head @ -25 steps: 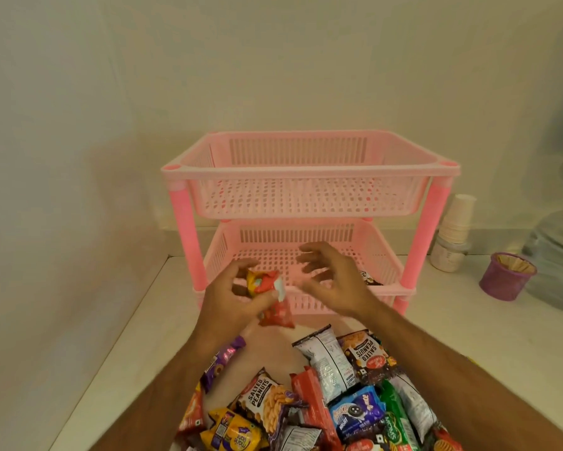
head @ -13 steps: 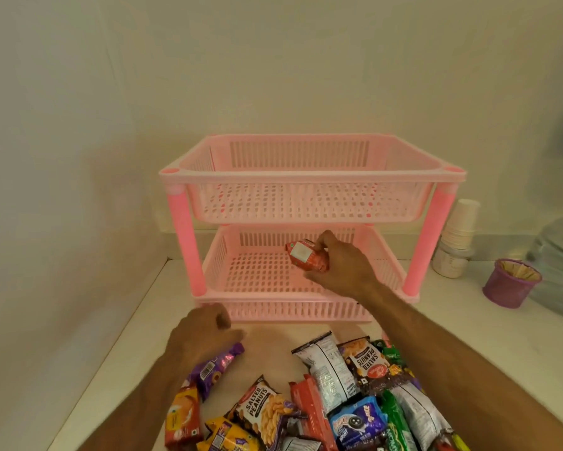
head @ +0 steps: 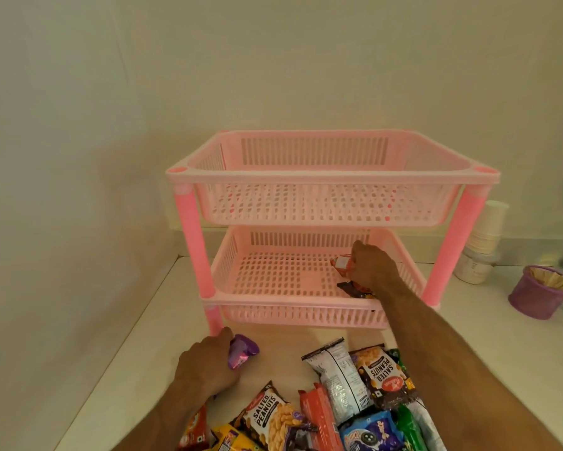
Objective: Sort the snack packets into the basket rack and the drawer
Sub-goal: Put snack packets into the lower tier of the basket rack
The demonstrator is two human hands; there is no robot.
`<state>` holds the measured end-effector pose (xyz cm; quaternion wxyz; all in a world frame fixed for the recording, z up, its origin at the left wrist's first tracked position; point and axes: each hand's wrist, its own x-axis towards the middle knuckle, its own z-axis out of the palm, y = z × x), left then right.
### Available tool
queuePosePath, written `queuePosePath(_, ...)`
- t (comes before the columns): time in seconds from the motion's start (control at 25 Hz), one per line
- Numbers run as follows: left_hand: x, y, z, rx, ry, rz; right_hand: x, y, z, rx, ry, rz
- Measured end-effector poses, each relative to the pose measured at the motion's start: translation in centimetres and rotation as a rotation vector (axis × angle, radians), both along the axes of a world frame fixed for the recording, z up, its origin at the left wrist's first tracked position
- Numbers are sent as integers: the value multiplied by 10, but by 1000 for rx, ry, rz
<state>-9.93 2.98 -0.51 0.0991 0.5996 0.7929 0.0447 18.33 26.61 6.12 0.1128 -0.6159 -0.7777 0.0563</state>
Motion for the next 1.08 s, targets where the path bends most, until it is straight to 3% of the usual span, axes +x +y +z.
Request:
queuePosePath(0.08,5,1,6,60,-47,-22,2,-1,1,-20,4,-2)
queuePosePath(0.16,14,2,14,137,-126,-77,-1,-8,7,98,48,65)
queuePosePath(0.24,28,3,26,262,-248,-148,-11,-28,17,214,293,233)
queuePosePath(0.36,52,6,46,497,-425,-251,-30,-72,36,91,563,621)
queuePosePath(0.52,70,9,62,703,-560,-383,-41,-113,45,-63,407,837)
queuePosePath(0.76,66,12,66,842,-721,-433,-24,-114,54,-237,458,793)
queuePosePath(0.92,57,16,66,1014,-655,-349,-18,-89,58,-254,661,539)
queuePosePath(0.96,51,15,65,933,-688,-406,-15,-81,57,-229,726,478)
queuePosePath(1.0,45,12,64,729,-725,-479,-14,-72,55,-209,785,422)
queuePosePath(1.08,36,5,59,101,-669,-580,-15,-55,48,-176,816,268)
